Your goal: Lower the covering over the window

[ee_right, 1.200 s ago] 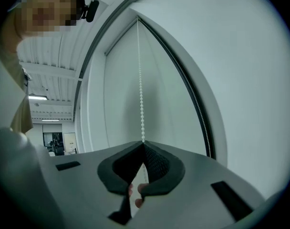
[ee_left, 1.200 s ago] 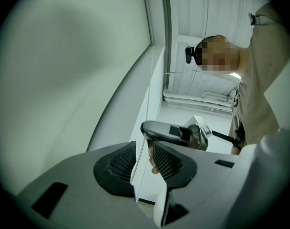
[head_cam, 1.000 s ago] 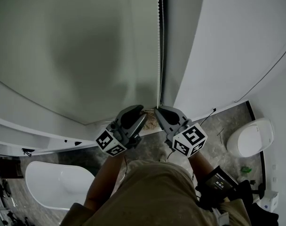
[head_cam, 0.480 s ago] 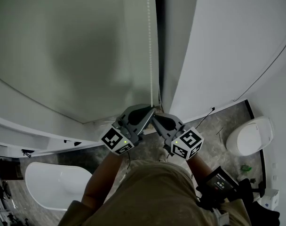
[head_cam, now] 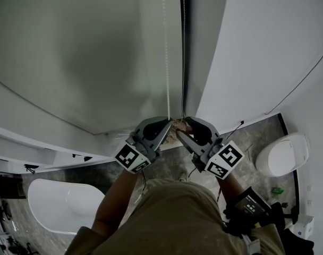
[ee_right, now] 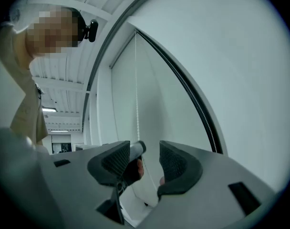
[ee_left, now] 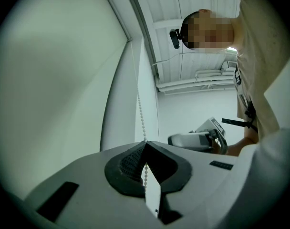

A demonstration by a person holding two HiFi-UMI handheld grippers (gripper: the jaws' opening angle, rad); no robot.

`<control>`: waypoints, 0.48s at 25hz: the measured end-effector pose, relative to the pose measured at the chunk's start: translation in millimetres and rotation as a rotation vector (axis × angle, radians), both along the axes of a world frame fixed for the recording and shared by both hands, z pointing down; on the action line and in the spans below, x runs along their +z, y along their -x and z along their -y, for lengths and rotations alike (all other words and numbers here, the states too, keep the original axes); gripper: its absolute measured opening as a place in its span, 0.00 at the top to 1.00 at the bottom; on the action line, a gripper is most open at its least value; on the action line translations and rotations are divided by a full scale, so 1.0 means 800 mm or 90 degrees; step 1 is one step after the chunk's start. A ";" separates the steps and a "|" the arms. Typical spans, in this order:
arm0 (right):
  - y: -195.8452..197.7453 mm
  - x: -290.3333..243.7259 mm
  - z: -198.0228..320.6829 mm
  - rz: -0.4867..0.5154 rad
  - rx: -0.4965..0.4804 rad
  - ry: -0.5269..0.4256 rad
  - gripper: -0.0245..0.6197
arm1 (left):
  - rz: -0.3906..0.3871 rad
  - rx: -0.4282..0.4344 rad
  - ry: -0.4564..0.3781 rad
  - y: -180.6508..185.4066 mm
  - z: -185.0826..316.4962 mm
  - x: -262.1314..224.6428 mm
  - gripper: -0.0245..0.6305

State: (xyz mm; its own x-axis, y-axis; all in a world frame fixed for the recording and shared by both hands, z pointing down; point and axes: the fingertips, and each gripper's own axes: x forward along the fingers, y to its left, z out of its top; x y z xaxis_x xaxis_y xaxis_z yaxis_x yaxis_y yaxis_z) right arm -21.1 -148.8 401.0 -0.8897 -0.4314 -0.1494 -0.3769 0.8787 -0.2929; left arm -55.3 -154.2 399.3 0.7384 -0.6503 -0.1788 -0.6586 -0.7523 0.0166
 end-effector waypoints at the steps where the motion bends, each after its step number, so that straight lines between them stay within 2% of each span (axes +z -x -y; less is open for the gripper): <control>1: 0.001 -0.007 0.001 -0.003 0.003 -0.007 0.68 | -0.001 0.006 0.007 -0.006 -0.003 0.006 0.94; 8: 0.021 -0.010 -0.003 -0.049 -0.003 -0.025 0.70 | 0.004 0.034 0.044 -0.028 -0.026 0.037 0.94; 12: 0.029 0.002 -0.009 -0.086 -0.009 -0.014 0.91 | 0.002 0.035 0.064 -0.030 -0.033 0.051 0.94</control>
